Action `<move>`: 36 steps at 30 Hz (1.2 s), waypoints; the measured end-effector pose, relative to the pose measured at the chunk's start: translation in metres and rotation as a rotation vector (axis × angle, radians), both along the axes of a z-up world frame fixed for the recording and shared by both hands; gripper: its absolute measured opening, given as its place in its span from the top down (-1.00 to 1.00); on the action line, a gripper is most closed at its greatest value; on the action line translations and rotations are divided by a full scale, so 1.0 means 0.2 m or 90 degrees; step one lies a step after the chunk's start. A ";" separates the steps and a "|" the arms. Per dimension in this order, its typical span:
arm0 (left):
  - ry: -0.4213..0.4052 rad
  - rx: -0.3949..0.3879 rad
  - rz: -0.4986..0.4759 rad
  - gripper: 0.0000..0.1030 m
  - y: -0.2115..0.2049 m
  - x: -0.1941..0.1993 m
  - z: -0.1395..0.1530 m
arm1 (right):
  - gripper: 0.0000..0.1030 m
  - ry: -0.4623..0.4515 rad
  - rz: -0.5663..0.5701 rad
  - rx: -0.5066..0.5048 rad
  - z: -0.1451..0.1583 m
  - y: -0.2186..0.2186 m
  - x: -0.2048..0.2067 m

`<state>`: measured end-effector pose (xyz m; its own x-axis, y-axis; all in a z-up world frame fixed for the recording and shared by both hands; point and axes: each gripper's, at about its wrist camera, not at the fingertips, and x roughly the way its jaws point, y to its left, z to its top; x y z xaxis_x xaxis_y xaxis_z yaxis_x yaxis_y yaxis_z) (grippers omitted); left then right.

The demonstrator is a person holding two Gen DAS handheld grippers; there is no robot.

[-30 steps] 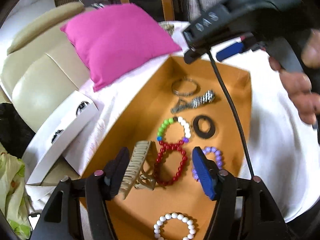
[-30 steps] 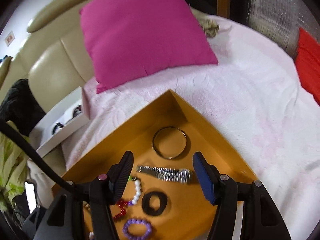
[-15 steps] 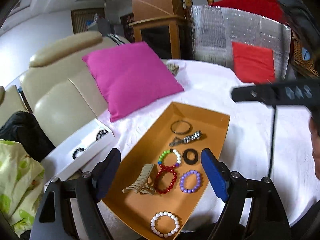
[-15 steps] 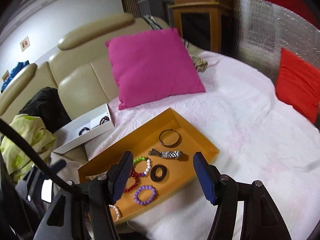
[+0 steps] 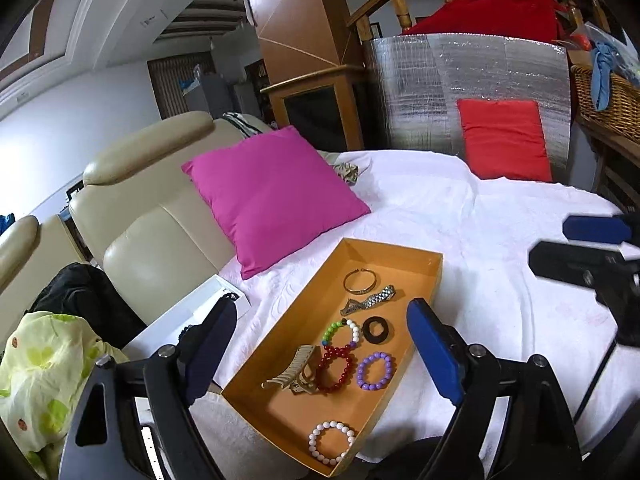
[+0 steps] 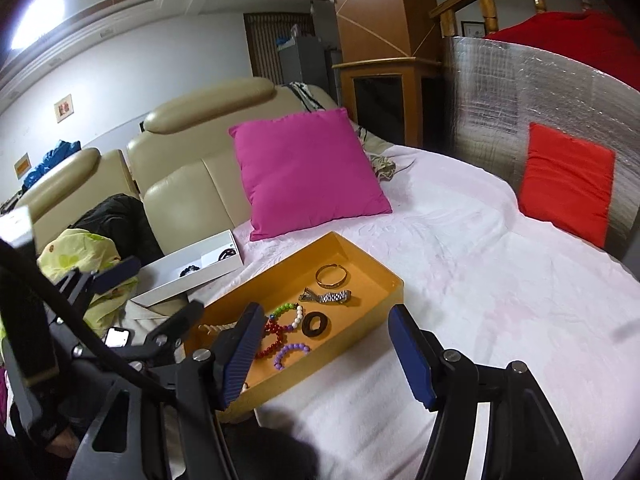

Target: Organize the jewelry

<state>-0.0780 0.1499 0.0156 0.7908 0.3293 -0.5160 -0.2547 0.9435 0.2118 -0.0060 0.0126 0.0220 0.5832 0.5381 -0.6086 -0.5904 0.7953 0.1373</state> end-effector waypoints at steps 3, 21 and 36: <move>-0.003 -0.003 -0.001 -0.70 -0.02 -0.03 0.02 | -0.33 0.002 -0.007 0.019 0.00 -0.07 -0.06; -0.057 0.033 0.016 -0.70 -0.11 -0.26 0.21 | -0.34 -0.030 -0.003 0.064 0.07 -0.19 -0.35; -0.088 0.047 0.050 -0.76 -0.05 -0.41 0.29 | -0.36 -0.051 0.024 0.101 0.15 -0.13 -0.57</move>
<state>-0.1594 0.1402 0.0735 0.8229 0.4256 -0.3764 -0.3582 0.9028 0.2378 -0.1208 -0.0144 0.0523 0.6035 0.6468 -0.4663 -0.6341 0.7438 0.2113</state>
